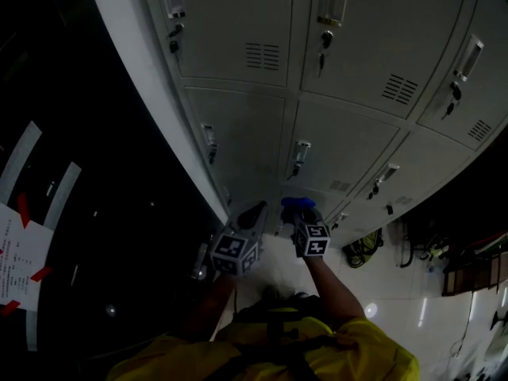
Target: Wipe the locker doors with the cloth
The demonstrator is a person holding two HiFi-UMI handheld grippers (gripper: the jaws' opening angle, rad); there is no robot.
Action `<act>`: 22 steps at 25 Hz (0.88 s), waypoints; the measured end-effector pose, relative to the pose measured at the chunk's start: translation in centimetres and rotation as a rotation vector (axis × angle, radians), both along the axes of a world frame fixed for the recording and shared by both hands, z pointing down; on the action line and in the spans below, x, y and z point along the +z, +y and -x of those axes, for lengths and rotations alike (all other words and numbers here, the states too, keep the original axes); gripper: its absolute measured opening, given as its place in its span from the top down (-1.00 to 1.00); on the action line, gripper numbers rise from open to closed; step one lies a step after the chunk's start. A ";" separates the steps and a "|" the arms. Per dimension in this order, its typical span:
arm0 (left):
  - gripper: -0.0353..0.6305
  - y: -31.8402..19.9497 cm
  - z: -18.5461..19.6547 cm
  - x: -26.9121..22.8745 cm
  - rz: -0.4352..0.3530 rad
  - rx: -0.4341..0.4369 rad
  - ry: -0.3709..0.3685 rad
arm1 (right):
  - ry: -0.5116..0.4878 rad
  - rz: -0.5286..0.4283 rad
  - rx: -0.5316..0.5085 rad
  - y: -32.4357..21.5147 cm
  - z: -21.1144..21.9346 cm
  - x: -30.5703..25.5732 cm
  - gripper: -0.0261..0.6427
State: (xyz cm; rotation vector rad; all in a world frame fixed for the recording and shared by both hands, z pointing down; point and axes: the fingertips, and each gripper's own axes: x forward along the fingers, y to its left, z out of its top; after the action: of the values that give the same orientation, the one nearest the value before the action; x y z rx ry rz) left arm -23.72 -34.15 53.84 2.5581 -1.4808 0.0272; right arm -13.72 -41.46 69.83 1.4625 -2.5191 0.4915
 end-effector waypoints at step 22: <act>0.89 8.9 -8.2 -5.7 -0.073 0.094 -0.040 | -0.166 -0.340 0.092 20.0 -12.8 -23.1 0.70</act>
State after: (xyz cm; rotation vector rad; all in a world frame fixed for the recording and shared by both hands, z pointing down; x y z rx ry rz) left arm -15.51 -25.21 48.14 2.6987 -1.3989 0.0382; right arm -0.97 -21.51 46.74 1.7248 -2.7818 0.2107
